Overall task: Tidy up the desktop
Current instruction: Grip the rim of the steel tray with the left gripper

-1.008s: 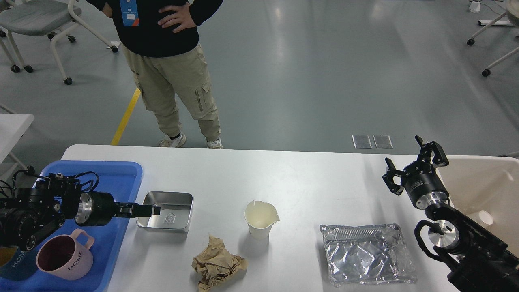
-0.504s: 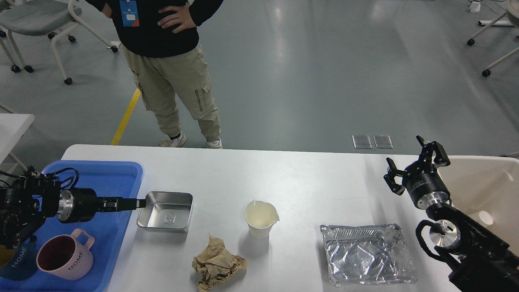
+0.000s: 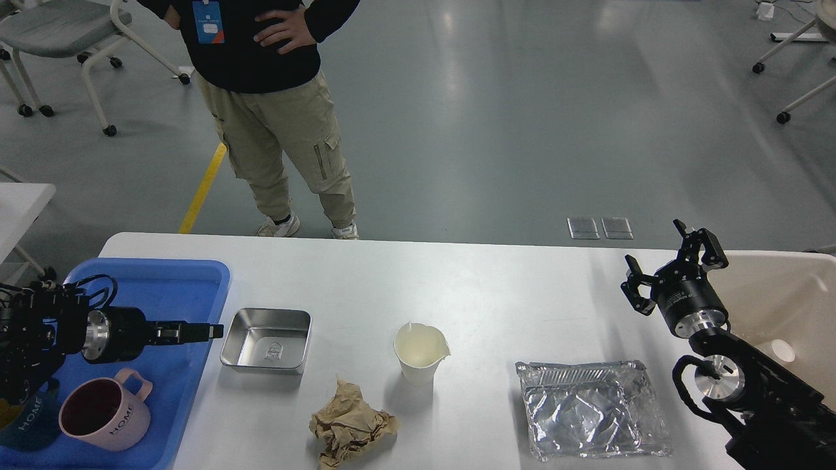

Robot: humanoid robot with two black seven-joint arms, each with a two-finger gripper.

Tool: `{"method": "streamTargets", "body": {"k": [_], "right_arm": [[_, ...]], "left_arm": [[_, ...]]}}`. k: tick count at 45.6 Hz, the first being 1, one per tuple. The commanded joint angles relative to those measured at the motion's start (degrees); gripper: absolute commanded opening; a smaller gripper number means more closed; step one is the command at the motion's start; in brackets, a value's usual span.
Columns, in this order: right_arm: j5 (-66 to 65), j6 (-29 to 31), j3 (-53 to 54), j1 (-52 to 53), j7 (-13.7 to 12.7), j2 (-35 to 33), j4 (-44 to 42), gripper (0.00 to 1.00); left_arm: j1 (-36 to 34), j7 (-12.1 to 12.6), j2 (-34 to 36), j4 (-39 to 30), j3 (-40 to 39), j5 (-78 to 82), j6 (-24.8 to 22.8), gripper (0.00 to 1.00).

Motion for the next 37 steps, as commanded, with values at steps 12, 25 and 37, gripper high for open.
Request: {"method": "streamTargets", "body": {"k": [12, 25, 37], "right_arm": [[0.0, 0.5, 0.18, -0.62, 0.09, -0.1, -0.01, 1.0], [0.0, 0.5, 0.18, -0.71, 0.09, -0.1, 0.08, 1.0], [0.0, 1.29, 0.35, -1.32, 0.18, -0.71, 0.08, 1.0]], "left_arm": [[-0.49, -0.05, -2.76, 1.07, 1.25, -0.24, 1.21, 0.64], [-0.4, -0.84, -2.94, 1.07, 1.25, -0.32, 2.43, 0.46], [-0.22, -1.72, -5.05, 3.35, 2.21, -0.15, 2.09, 0.25]]}}
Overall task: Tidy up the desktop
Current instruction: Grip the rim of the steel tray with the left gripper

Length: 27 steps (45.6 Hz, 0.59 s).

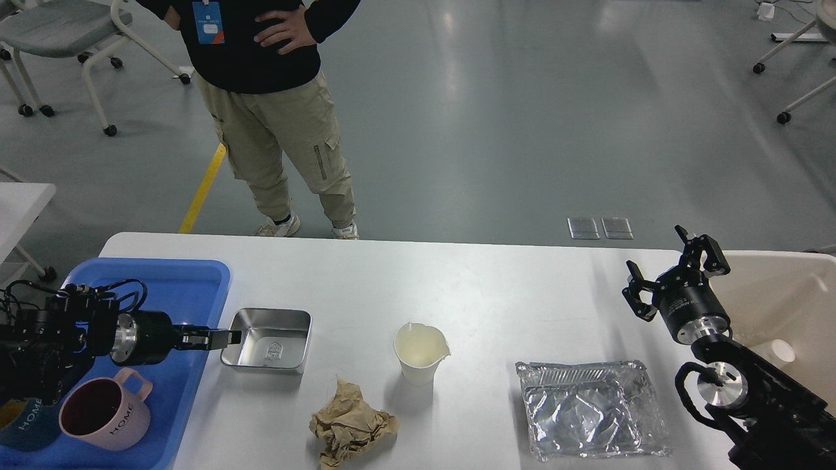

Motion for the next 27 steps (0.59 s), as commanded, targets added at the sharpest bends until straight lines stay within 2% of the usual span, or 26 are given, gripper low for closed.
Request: {"method": "streamTargets", "body": {"k": [1, 13, 21, 27], "right_arm": [[0.0, 0.13, 0.11, -0.21, 0.01, -0.78, 0.01, 1.0], [0.09, 0.48, 0.11, -0.21, 0.01, -1.05, 0.1, 1.0], [0.09, 0.48, 0.11, -0.3, 0.01, -1.14, 0.1, 1.0], [0.09, 0.48, 0.11, -0.3, 0.01, -1.22, 0.1, 1.0]], "left_arm": [[0.05, -0.14, -1.3, 2.17, 0.9, 0.08, -0.19, 0.25], [-0.04, -0.14, -2.53, 3.58, 2.74, 0.08, -0.02, 0.23], [0.14, -0.41, -3.67, 4.55, 2.83, 0.08, -0.02, 0.13], [0.23, -0.58, -3.85, 4.55, 2.83, 0.08, -0.02, 0.09]]}}
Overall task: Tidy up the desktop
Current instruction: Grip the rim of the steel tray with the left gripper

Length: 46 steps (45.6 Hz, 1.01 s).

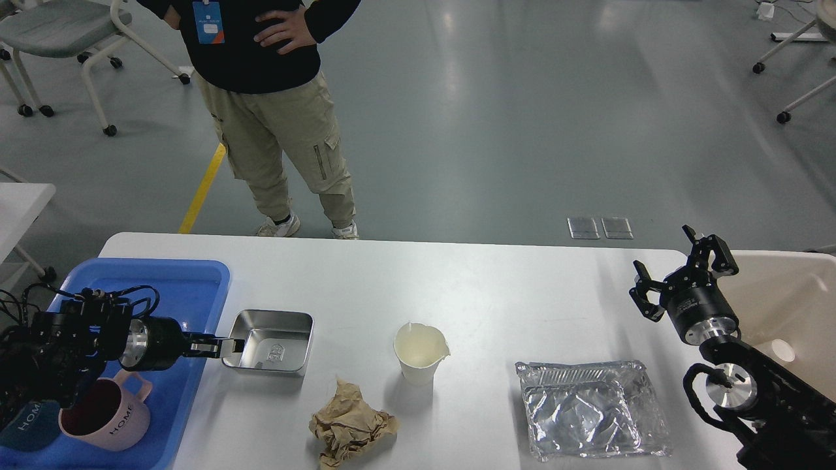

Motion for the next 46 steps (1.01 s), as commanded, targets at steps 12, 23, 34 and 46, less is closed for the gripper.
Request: {"method": "streamTargets", "body": {"k": [12, 23, 34, 46], "right_arm": [[-0.01, 0.0, 0.43, 0.0, -0.01, -0.26, -0.01, 1.0], [-0.01, 0.0, 0.43, 0.0, -0.01, -0.18, -0.01, 1.0], [-0.01, 0.0, 0.35, 0.0, -0.01, -0.09, -0.1, 1.0], [-0.1, 0.0, 0.35, 0.0, -0.01, 0.17, -0.36, 1.0]], "left_arm": [[0.18, -1.75, 0.01, 0.64, 0.01, 0.0, 0.09, 0.01], [0.1, -2.1, 0.1, 0.73, 0.53, -0.08, 0.18, 0.01], [-0.6, -4.12, 0.36, -0.23, 2.81, 0.36, -1.05, 0.02], [-6.4, -6.41, 7.83, -10.94, 6.6, 0.27, -3.34, 0.02]]}}
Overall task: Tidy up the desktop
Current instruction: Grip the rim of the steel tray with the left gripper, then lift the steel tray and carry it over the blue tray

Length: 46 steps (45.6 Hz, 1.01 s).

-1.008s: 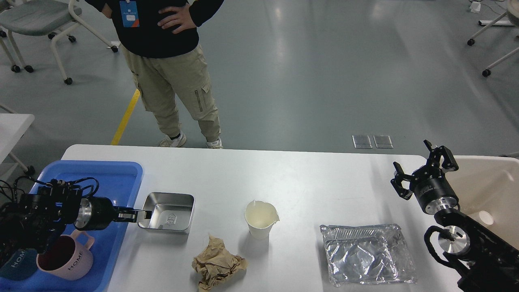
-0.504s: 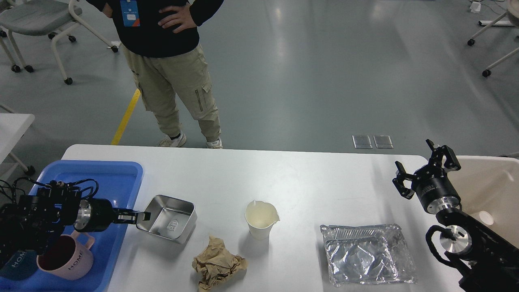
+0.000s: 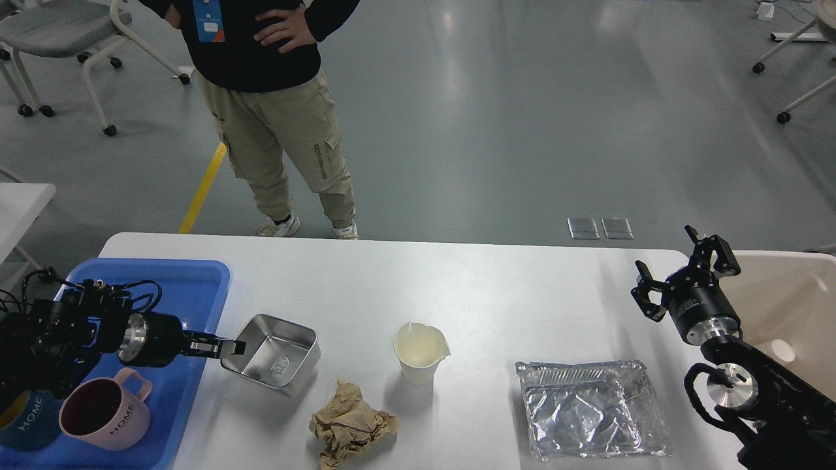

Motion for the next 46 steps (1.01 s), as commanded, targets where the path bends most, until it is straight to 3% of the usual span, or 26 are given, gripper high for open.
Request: {"method": "streamTargets", "body": {"k": [1, 15, 35, 46], "right_arm": [[0.01, 0.0, 0.0, 0.08, 0.0, 0.04, 0.01, 1.0], [0.01, -0.09, -0.09, 0.17, 0.0, 0.21, 0.01, 1.0], [0.01, -0.09, -0.35, 0.08, 0.0, 0.21, 0.01, 1.0], [-0.08, -0.09, -0.44, 0.08, 0.0, 0.74, 0.19, 1.0]], "left_arm": [[-2.48, 0.05, 5.55, -8.31, 0.78, -0.08, -0.62, 0.02], [-3.19, 0.05, 14.6, -16.41, 0.61, 0.18, 0.26, 0.02], [-3.8, -1.62, 35.26, -25.55, -4.67, -0.61, 1.05, 0.03], [-3.19, -1.53, 39.83, -25.55, -8.97, -2.62, 1.05, 0.04]]}}
